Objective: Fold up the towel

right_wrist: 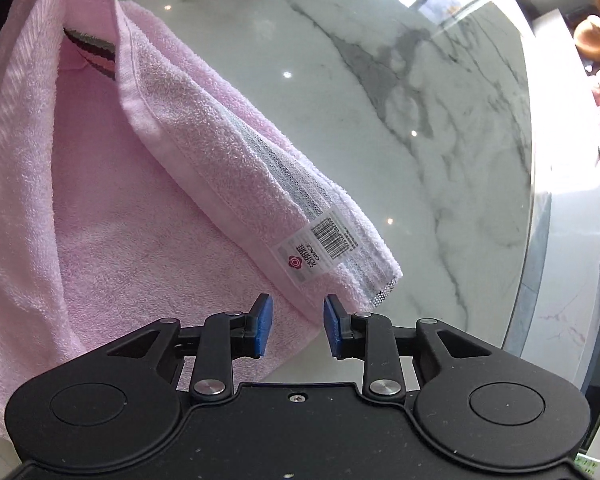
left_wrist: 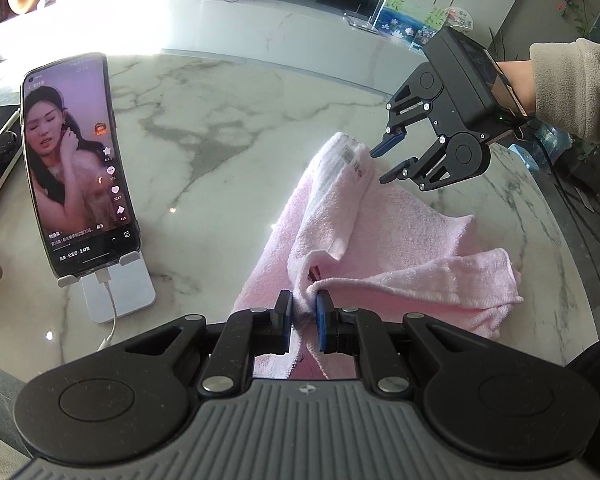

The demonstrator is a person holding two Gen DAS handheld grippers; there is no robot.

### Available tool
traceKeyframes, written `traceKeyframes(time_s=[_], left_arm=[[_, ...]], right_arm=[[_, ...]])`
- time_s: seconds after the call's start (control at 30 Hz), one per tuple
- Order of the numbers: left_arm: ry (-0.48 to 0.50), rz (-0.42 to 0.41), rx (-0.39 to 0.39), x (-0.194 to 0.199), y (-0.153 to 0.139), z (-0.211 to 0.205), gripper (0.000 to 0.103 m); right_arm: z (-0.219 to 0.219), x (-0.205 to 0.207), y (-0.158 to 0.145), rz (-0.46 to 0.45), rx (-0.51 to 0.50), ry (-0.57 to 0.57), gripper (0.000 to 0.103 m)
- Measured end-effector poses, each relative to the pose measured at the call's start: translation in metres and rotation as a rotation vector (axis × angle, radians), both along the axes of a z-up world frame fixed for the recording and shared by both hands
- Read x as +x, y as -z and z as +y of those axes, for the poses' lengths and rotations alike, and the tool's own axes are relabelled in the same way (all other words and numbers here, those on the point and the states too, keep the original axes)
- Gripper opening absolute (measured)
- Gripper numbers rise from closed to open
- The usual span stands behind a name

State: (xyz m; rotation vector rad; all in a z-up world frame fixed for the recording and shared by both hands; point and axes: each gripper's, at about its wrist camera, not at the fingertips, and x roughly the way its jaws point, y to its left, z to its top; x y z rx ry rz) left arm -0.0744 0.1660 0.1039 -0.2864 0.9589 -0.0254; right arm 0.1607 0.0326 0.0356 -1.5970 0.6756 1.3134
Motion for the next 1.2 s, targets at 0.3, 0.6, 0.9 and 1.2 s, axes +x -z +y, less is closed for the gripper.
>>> traceKeyframes(time_s=[0.3,0.6,0.9,1.2], left_arm=[[-0.042,0.037,0.022,0.0,0.006,0.005,0.011],[-0.068,0.066,0.042,0.002,0.007,0.005,0.011],[-0.043,0.081,0.104,0.012,0.003,-0.007,0.011],[0.116,0.054,0.195,0.054,0.0,-0.044,0.011]], right_arm=[[0.019,0.017,0.014,0.084,-0.073,-0.009,0.019],[0.018,0.016,0.003,0.099,-0.094,0.011,0.007],[0.001,0.011,-0.028,0.101,-0.09,0.059,0.007],[-0.08,-0.012,-0.022,0.121,-0.14,0.228,0.006]])
